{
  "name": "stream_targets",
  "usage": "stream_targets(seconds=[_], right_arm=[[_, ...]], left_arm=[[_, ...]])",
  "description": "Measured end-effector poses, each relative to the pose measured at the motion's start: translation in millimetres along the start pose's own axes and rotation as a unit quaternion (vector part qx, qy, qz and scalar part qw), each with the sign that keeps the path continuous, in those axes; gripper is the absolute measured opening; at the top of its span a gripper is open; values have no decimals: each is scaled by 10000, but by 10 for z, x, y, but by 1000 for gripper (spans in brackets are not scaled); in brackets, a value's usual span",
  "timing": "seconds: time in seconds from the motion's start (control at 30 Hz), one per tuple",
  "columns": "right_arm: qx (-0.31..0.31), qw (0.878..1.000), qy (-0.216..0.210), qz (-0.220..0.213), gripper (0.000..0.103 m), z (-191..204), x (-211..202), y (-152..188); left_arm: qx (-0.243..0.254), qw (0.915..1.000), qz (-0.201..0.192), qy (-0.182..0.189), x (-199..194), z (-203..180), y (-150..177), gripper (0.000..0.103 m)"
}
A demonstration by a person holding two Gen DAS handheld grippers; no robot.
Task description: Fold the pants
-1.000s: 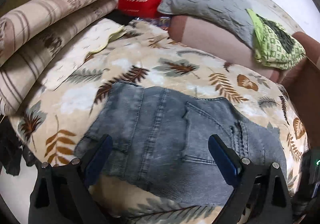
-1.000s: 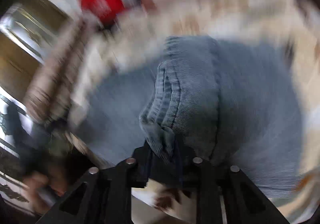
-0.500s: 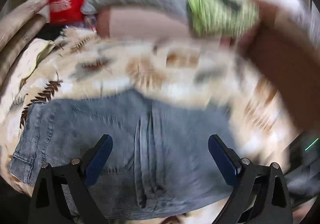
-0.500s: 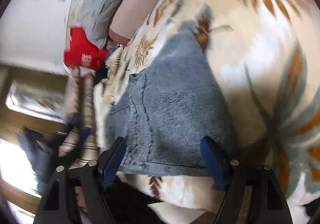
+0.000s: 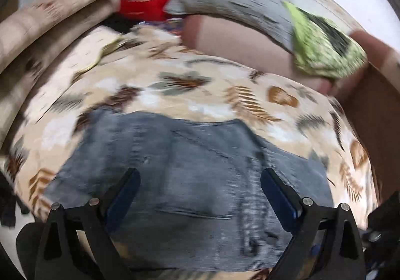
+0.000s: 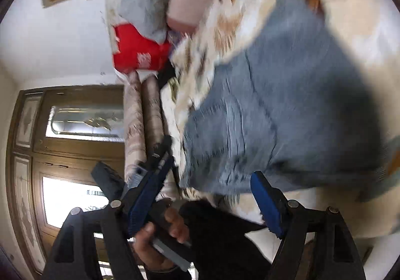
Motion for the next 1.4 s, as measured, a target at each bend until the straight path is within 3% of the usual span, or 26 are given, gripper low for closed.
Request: stream_targets(seconds=[0.23,0.37,0.4,0.43,0.47,0.5,0.53,0.73,0.83,0.9,0.97,1.03,1.07,1.1,1.13,1.17,1.27,1.4], right_arm=[[1079,9930,71,-486,79,-488,228,32],[1719,9785,-267,-1106,75,-658,123,-17],[1716,9784,-217,-1132,67,-679,150,-22],[1687,9790,-129,-1138,38,-698,156,-18],[1646,9799,43,-1122,21,-734,148,0],[1640,9800,179,-1111,10,-770,131,23],[1643,9798,225,-1113,9,-803,128,69],[1021,9900,198,-956,9,-428,153,126],[1357,9870,285,-813,10,-779,211,166],[1805,9782,-389,-954,10,-917,182,161],[1698,9815,-313,-830,16,-859,92,183],[1383,9890,-78,-525,39,-717,3,210],[1303,9903,-35,-478,45,-680,-57,219],[1127,9922,139,-511,50,-624,-234,222],[974,9930,326,-587,50,-588,-372,205],[779,9934,515,-662,50,-536,-507,168],[-79,9894,1022,-1028,50,-187,-853,-195],[-888,9868,882,-1025,54,272,-679,-809]], left_arm=[[-239,9995,183,54,145,261,131,97],[-215,9996,98,154,74,255,134,97],[-195,9996,71,180,56,240,130,97],[-169,9996,46,211,28,219,130,97],[-135,9996,26,232,2,191,129,97],[-107,9996,10,243,-21,177,127,97],[-64,9997,-22,252,-53,159,122,97],[234,9983,-431,327,-311,-158,-22,97],[518,9964,-441,502,-339,-507,0,97],[917,9938,-430,448,-241,-781,95,97],[1414,9895,-62,299,14,-1028,294,97],[1811,9826,389,-137,332,-1118,533,97],[1937,9791,571,-256,451,-1125,641,97],[2029,9761,709,-330,543,-1120,735,99],[1988,9779,570,-311,558,-1103,763,99],[1980,9788,423,-296,534,-1095,762,99],[1964,9790,461,-298,547,-1089,758,99],[1978,9788,462,-280,548,-1075,762,99]])
Point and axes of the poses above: each gripper's, at about its wrist camera, not at the fingertips, and x roughly the way its jaws point, z to its left, y to its underside, the point moved 7 cm from there along x, roughly the way its jaws point, and after that the axes turned 15 degrees about -y, right-handed, at the moved point
